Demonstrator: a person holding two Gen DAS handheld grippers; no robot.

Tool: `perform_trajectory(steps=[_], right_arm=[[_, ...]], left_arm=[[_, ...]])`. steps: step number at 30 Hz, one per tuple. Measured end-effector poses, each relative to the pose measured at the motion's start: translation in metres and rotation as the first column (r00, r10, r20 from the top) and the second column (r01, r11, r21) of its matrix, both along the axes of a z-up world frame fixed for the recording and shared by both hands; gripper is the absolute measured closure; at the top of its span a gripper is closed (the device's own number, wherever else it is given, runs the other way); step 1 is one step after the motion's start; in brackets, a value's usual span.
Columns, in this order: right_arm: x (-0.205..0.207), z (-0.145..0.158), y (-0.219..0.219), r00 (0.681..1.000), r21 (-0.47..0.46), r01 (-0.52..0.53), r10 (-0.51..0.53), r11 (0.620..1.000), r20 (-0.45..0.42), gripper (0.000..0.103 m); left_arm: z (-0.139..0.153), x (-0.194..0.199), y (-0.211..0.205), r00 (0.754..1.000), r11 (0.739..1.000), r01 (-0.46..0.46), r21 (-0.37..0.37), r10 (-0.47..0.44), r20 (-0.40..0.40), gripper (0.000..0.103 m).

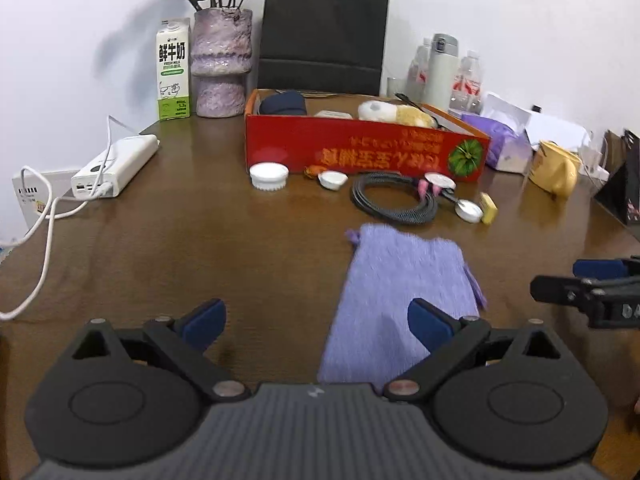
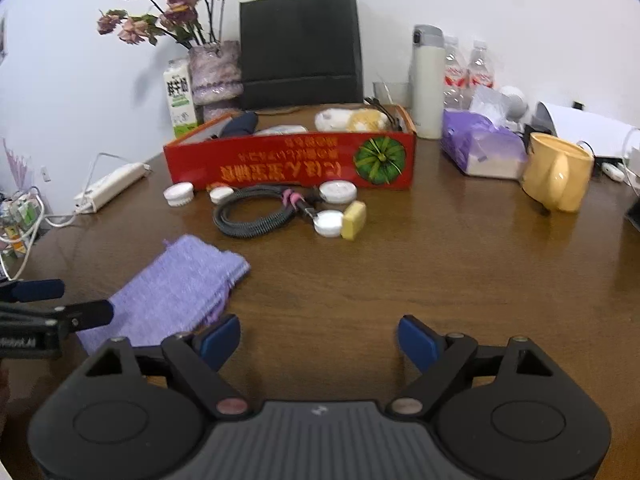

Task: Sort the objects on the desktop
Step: 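Grasp the white bottle cap with the left tool while the right tool grasps the yellow block, then carry the white cap and yellow block into the box and open both tools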

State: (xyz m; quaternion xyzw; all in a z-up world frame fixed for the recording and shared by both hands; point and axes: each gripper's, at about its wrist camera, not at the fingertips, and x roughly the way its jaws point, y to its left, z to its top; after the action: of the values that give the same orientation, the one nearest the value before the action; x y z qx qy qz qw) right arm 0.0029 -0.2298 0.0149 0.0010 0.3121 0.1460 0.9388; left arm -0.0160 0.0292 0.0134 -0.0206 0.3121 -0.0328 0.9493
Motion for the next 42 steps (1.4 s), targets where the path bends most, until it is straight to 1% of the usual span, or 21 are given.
perform_trajectory(steps=[4, 6, 7, 9, 12, 14, 16, 18, 19, 22, 23, 25, 27, 28, 29, 31, 32, 33, 36, 39, 42], right_arm=[[0.022, 0.006, 0.007, 0.999, -0.006, -0.003, 0.003, 1.000, 0.036, 0.019], [0.039, 0.008, 0.010, 0.999, -0.011, 0.005, -0.005, 1.000, 0.039, 0.024], [0.047, 0.009, 0.010, 0.999, -0.013, 0.011, -0.011, 1.000, 0.046, 0.029], [0.067, 0.009, 0.011, 0.999, -0.023, 0.016, -0.015, 1.000, 0.046, 0.032], [0.094, 0.005, 0.007, 0.999, -0.044, 0.041, -0.039, 0.998, 0.032, 0.048], [0.108, 0.002, 0.004, 0.998, -0.035, 0.056, -0.056, 0.998, 0.007, 0.063], [0.117, 0.000, -0.001, 0.998, -0.020, 0.068, -0.068, 0.998, -0.005, 0.071], [0.122, -0.002, -0.003, 0.997, -0.027, 0.072, -0.072, 0.997, 0.002, 0.085], [0.123, -0.003, -0.003, 0.997, -0.035, 0.074, -0.074, 0.997, 0.004, 0.091], [0.124, -0.006, -0.003, 0.997, -0.056, 0.071, -0.070, 0.996, 0.023, 0.090], [0.123, -0.007, -0.001, 0.997, -0.069, 0.069, -0.067, 0.995, 0.030, 0.089], [0.121, -0.009, 0.003, 0.997, -0.096, 0.062, -0.057, 0.993, 0.048, 0.087], [0.120, -0.010, 0.004, 0.998, -0.105, 0.046, -0.041, 0.993, 0.050, 0.086], [0.122, -0.010, 0.004, 0.999, -0.094, 0.031, -0.029, 0.995, 0.030, 0.087], [0.124, -0.013, 0.006, 1.000, -0.098, 0.018, -0.018, 0.995, -0.003, 0.083], [0.122, -0.014, 0.009, 1.000, -0.127, 0.017, -0.015, 0.992, 0.016, 0.084], [0.122, -0.014, 0.009, 1.000, -0.122, 0.010, -0.009, 0.992, 0.014, 0.093], [0.121, -0.014, 0.008, 1.000, -0.106, 0.006, -0.006, 0.994, 0.009, 0.093], [0.118, -0.012, 0.004, 1.000, -0.075, 0.018, -0.017, 0.997, 0.011, 0.093], [0.101, -0.001, 0.006, 0.997, -0.088, 0.047, -0.042, 0.995, 0.063, 0.093], [0.074, 0.007, 0.007, 0.997, -0.063, 0.038, -0.033, 0.997, 0.074, 0.093]], left_arm=[[0.011, 0.031, 0.004, 0.999, 0.998, -0.041, 0.041, 0.039, 0.031, 0.003], [0.015, 0.052, 0.007, 0.998, 0.997, -0.051, 0.058, 0.049, 0.039, 0.003], [0.017, 0.065, 0.009, 0.998, 0.997, -0.058, 0.057, 0.056, 0.037, 0.003], [0.019, 0.086, 0.016, 0.997, 0.997, -0.065, 0.041, 0.064, 0.039, 0.003], [0.018, 0.117, 0.023, 0.997, 0.997, -0.061, 0.043, 0.059, 0.044, 0.007], [0.013, 0.137, 0.025, 0.997, 0.997, -0.061, 0.046, 0.059, 0.041, 0.016], [0.007, 0.155, 0.028, 0.998, 0.997, -0.059, 0.054, 0.057, 0.035, 0.018], [0.003, 0.167, 0.030, 0.997, 0.997, -0.064, 0.048, 0.063, 0.033, 0.025], [0.001, 0.173, 0.032, 0.998, 0.998, -0.059, 0.034, 0.059, 0.021, 0.034], [-0.006, 0.184, 0.032, 0.999, 0.999, -0.038, 0.008, 0.038, -0.013, 0.045], [-0.008, 0.185, 0.031, 0.999, 0.999, -0.032, 0.013, 0.032, -0.023, 0.057], [-0.010, 0.186, 0.030, 0.999, 0.998, -0.051, 0.040, 0.051, -0.018, 0.061], [-0.010, 0.184, 0.032, 0.999, 0.999, -0.050, 0.020, 0.050, -0.020, 0.061], [-0.010, 0.183, 0.033, 0.999, 0.999, -0.050, 0.012, 0.051, -0.018, 0.062], [-0.010, 0.182, 0.034, 0.998, 0.999, -0.053, 0.012, 0.053, -0.016, 0.062], [-0.009, 0.177, 0.033, 0.998, 0.998, -0.061, 0.024, 0.061, -0.015, 0.062], [-0.007, 0.172, 0.033, 0.998, 0.997, -0.067, 0.025, 0.067, -0.006, 0.062], [-0.005, 0.166, 0.033, 0.997, 0.997, -0.074, 0.023, 0.074, 0.001, 0.062], [0.003, 0.141, 0.028, 0.996, 0.997, -0.082, 0.006, 0.081, 0.026, 0.062], [0.011, 0.107, 0.019, 0.996, 0.998, -0.068, -0.012, 0.068, 0.049, 0.062], [0.013, 0.075, 0.010, 0.999, 0.999, -0.041, -0.027, 0.042, 0.031, 0.062]])
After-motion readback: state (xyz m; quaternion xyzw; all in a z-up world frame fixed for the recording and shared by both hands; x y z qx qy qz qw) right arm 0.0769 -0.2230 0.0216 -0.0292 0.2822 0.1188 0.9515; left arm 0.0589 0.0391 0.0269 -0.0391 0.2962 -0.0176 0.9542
